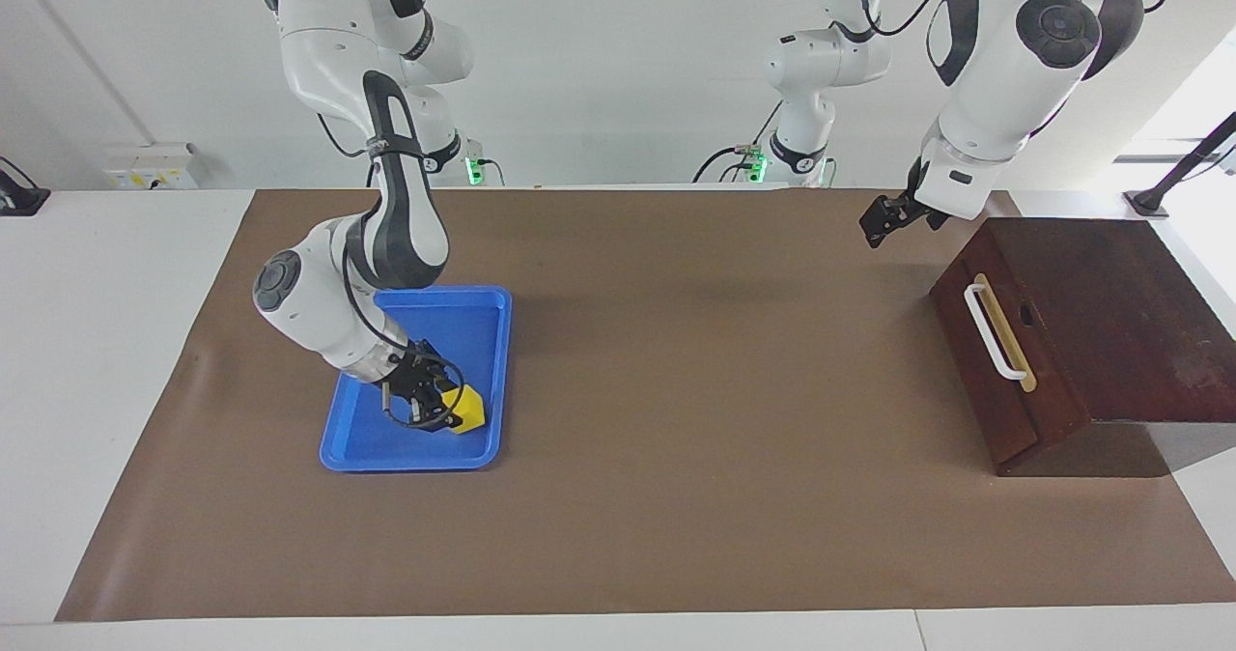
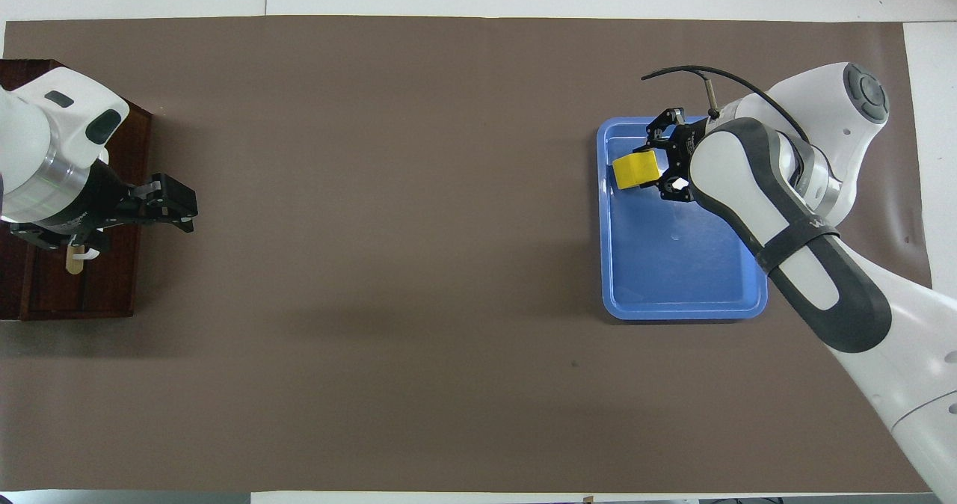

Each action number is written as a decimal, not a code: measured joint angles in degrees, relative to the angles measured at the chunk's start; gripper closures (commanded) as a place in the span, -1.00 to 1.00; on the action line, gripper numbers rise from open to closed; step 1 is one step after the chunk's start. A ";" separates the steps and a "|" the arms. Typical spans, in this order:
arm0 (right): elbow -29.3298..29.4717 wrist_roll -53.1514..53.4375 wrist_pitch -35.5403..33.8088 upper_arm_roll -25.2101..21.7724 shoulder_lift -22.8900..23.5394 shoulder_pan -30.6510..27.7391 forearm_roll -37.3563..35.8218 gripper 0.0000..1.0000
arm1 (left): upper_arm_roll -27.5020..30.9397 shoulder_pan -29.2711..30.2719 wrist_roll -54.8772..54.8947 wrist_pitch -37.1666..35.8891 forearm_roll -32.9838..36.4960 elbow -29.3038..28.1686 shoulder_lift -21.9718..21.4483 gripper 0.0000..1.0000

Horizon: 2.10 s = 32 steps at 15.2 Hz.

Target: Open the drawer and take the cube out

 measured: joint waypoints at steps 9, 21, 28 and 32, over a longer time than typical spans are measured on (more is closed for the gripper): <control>-0.42 0.01 0.09 -0.18 0.06 -0.22 -0.04 -1.00 | -0.79 0.16 2.02 0.01 -0.09 0.32 -0.10 -1.00; 4.90 0.72 -9.44 -0.18 -1.24 -1.44 -0.06 -1.00 | 0.40 2.52 11.63 -1.29 0.50 0.33 -0.31 -1.00; 9.92 -7.13 -22.61 -0.34 -7.86 -3.11 -2.32 -1.00 | 0.06 2.48 11.69 -3.38 0.45 0.32 -0.79 -1.00; 13.49 -25.11 -32.76 -0.71 -12.02 -3.93 -10.96 -1.00 | 1.06 2.49 11.69 -3.41 -0.70 0.32 -0.94 -1.00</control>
